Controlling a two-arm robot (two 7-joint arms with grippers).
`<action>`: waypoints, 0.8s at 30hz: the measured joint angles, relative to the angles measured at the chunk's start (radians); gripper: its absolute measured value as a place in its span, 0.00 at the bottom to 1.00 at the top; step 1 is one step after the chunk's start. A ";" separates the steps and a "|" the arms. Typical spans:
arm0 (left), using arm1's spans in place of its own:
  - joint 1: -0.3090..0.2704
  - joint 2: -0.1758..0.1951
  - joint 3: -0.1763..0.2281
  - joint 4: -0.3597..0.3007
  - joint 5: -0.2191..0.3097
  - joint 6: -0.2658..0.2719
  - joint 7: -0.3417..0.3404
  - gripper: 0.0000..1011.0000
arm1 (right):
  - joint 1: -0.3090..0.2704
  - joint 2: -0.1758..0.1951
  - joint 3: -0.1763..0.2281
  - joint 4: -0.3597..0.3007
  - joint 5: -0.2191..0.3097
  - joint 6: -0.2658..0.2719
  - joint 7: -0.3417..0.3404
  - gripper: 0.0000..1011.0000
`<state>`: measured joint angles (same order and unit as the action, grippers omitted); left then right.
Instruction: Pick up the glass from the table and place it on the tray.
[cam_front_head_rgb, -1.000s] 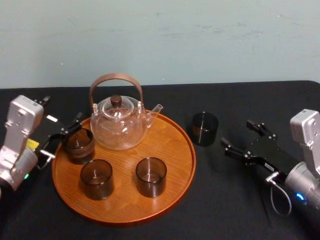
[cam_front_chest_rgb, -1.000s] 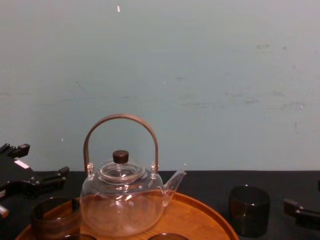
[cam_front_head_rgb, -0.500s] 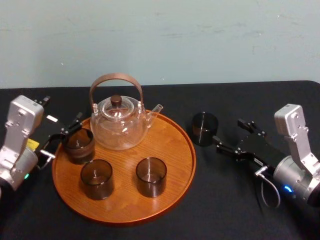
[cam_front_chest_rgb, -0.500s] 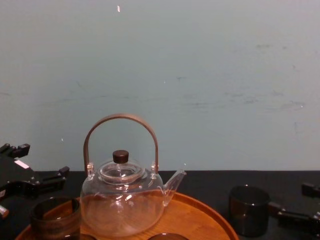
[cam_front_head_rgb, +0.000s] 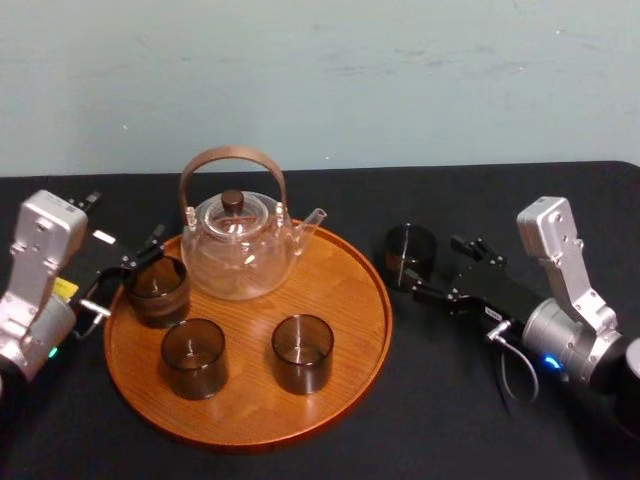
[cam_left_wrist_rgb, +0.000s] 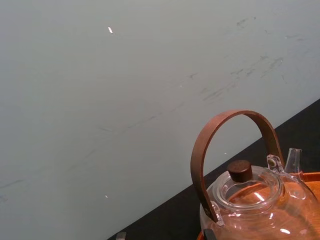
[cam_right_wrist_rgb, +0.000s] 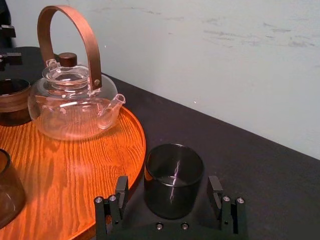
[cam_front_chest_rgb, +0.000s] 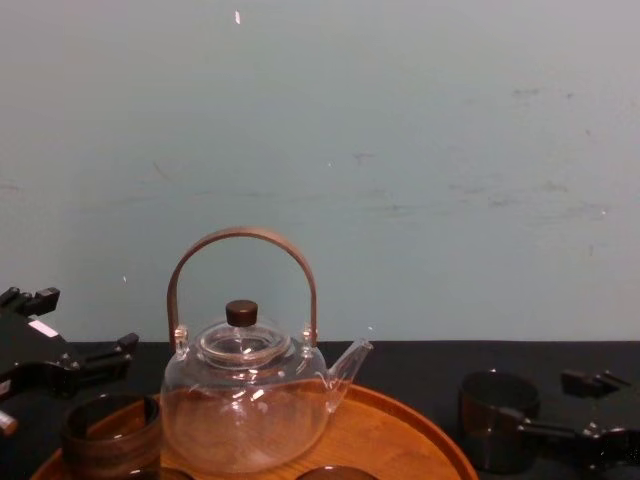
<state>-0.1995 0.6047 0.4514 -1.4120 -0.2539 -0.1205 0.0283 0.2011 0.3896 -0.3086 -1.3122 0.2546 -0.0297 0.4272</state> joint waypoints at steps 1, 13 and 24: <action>0.000 0.000 0.000 0.000 0.000 0.000 0.000 0.99 | 0.008 -0.002 -0.003 0.010 -0.001 0.000 0.003 0.99; 0.000 0.000 0.000 0.000 0.000 0.000 0.000 0.99 | 0.079 -0.026 -0.025 0.105 -0.007 -0.016 0.024 0.99; 0.000 0.000 0.000 0.000 0.000 0.000 0.000 0.99 | 0.149 -0.055 -0.041 0.200 -0.010 -0.039 0.045 0.99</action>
<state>-0.1995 0.6047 0.4514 -1.4120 -0.2539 -0.1206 0.0283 0.3504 0.3348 -0.3498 -1.1121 0.2441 -0.0690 0.4725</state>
